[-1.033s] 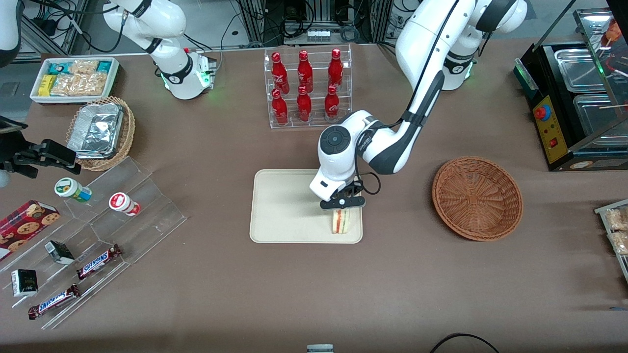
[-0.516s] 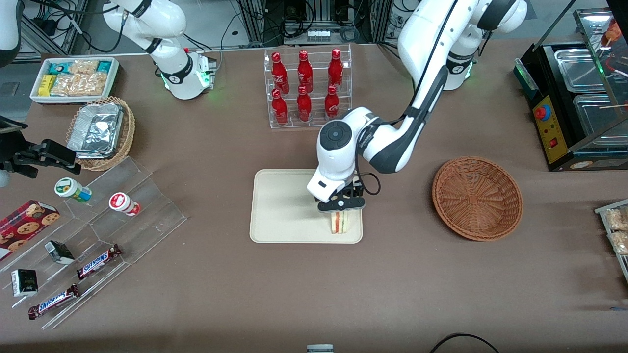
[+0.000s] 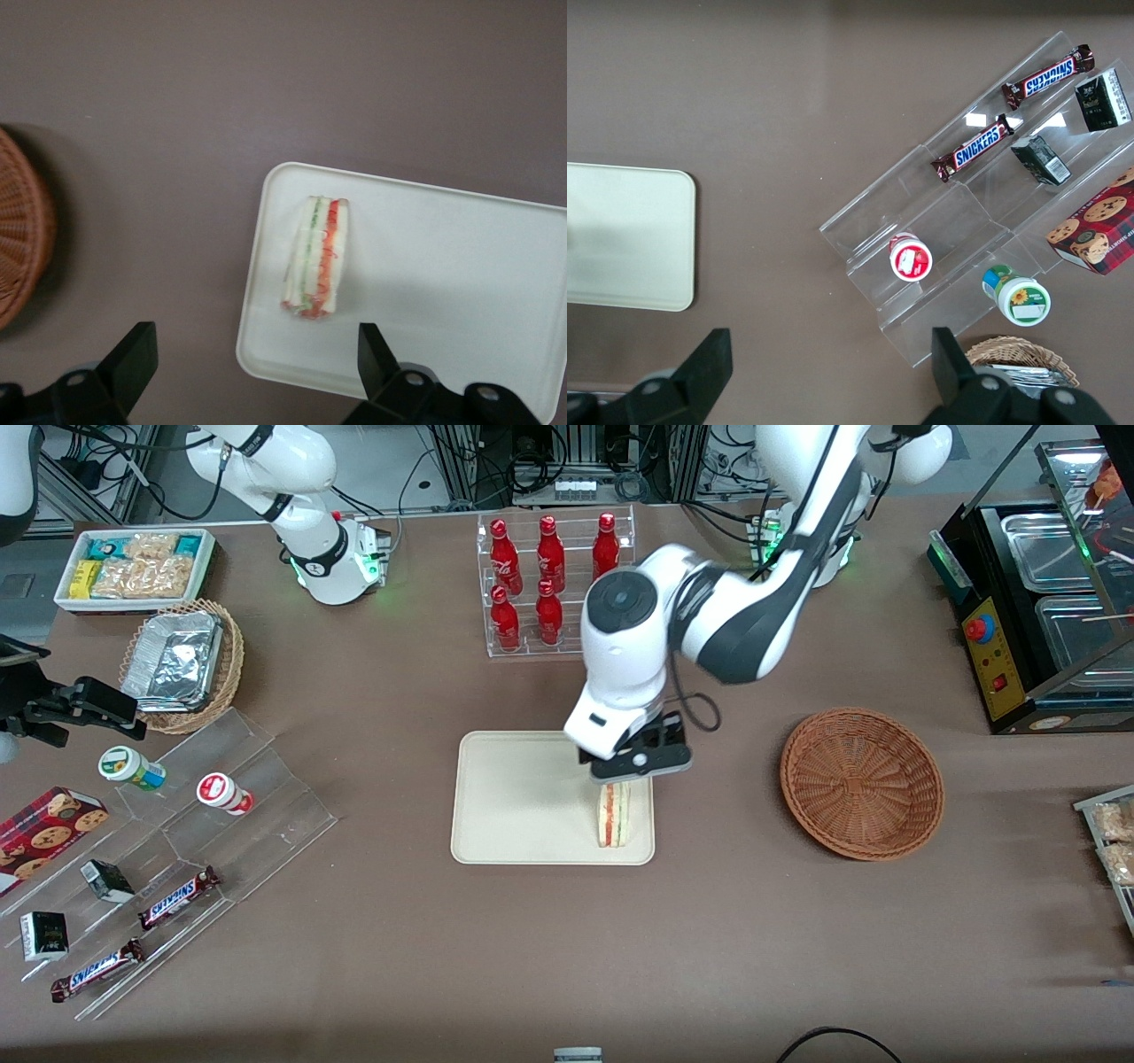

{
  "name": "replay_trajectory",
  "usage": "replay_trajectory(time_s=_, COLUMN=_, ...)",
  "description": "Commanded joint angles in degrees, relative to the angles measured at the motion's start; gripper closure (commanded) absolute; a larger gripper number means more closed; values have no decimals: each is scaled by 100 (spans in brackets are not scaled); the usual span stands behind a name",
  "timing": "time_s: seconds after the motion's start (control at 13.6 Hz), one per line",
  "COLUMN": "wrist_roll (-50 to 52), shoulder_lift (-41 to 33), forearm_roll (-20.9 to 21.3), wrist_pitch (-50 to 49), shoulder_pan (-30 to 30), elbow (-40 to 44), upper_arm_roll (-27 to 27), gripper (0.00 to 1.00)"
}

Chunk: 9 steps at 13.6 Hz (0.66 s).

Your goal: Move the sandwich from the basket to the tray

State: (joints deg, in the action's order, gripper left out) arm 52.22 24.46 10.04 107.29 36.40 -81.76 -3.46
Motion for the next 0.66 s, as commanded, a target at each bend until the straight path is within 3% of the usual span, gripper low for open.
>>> replay_trajectory(time_s=0.0, wrist_roll=-1, shoulder_lift=-686, forearm_roll=-80, wrist_pitch=-471, shoulder_pan=-351, elbow=-130, upper_arm_roll=-5, gripper=0)
replay_trajectory(time_s=0.22, wrist_roll=-45, shoulder_lift=-1240, forearm_roll=-230, wrist_pitch=-762, shoulder_pan=-799, elbow=-121, upper_arm_roll=-5, gripper=0)
replay_trajectory(time_s=0.3, wrist_roll=-184, shoulder_lift=-1390, forearm_roll=-465, wrist_pitch=-780, shoulder_pan=-1001, elbow=-112, upper_arm_roll=-5, gripper=0)
replay_trajectory(time_s=0.59, wrist_roll=-1282, shoulder_lift=-1804, forearm_roll=-863, wrist_pitch=-1306, shoulder_pan=-1766, elbow=-104, upper_arm_roll=3, gripper=0)
